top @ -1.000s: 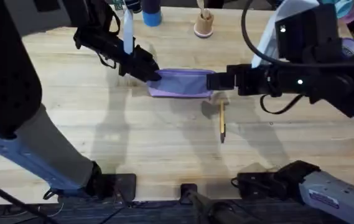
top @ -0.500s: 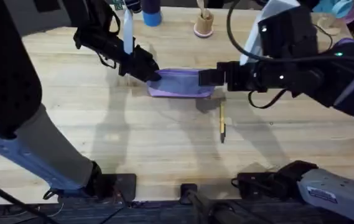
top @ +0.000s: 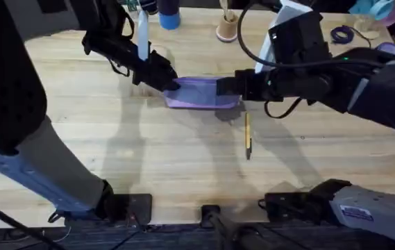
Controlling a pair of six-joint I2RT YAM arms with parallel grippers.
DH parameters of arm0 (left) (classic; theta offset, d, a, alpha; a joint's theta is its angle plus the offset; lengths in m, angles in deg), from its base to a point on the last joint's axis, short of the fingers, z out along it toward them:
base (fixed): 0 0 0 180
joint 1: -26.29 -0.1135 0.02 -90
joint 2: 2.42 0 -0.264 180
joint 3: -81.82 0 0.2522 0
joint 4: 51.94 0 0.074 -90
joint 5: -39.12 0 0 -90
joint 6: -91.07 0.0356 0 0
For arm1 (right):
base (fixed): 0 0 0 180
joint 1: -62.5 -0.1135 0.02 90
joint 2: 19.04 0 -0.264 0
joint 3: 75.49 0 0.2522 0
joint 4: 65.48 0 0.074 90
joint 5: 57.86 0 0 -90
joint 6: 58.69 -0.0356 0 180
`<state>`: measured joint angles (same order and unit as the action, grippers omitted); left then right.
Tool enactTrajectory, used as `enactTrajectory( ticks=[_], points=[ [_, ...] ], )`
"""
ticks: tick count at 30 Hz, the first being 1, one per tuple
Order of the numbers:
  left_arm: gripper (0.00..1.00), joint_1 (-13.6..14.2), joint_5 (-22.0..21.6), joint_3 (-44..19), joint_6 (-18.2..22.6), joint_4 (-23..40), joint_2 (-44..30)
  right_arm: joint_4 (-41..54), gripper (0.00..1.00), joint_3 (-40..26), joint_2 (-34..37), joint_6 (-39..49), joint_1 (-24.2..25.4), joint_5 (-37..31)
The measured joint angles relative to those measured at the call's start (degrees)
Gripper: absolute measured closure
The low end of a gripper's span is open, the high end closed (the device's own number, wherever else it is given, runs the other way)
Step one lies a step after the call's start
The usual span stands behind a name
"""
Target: Unzip the bag, pick up the pens from the table one at a time and place them inside, then zip the bag closed.
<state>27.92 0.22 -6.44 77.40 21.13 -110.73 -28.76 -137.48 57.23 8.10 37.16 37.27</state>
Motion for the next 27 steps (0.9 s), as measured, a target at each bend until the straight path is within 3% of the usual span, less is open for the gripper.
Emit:
enactTrajectory(
  ticks=[5,18,27],
  points=[
    [0.959,0.0,0.0,0.0,0.0,0.0,0.0,-1.47,0.303,0.02,0.62,-0.47,0.0,0.0],
    [0.958,-0.02,-0.09,0.0,0.0,-0.02,-0.01,-2.17,0.666,0.1,0.63,-0.65,0.02,-1.11],
    [0.96,-0.02,-0.11,0.0,-0.01,-0.02,0.0,-2.18,0.852,0.17,0.63,-0.72,0.0,-1.2]
  ],
)
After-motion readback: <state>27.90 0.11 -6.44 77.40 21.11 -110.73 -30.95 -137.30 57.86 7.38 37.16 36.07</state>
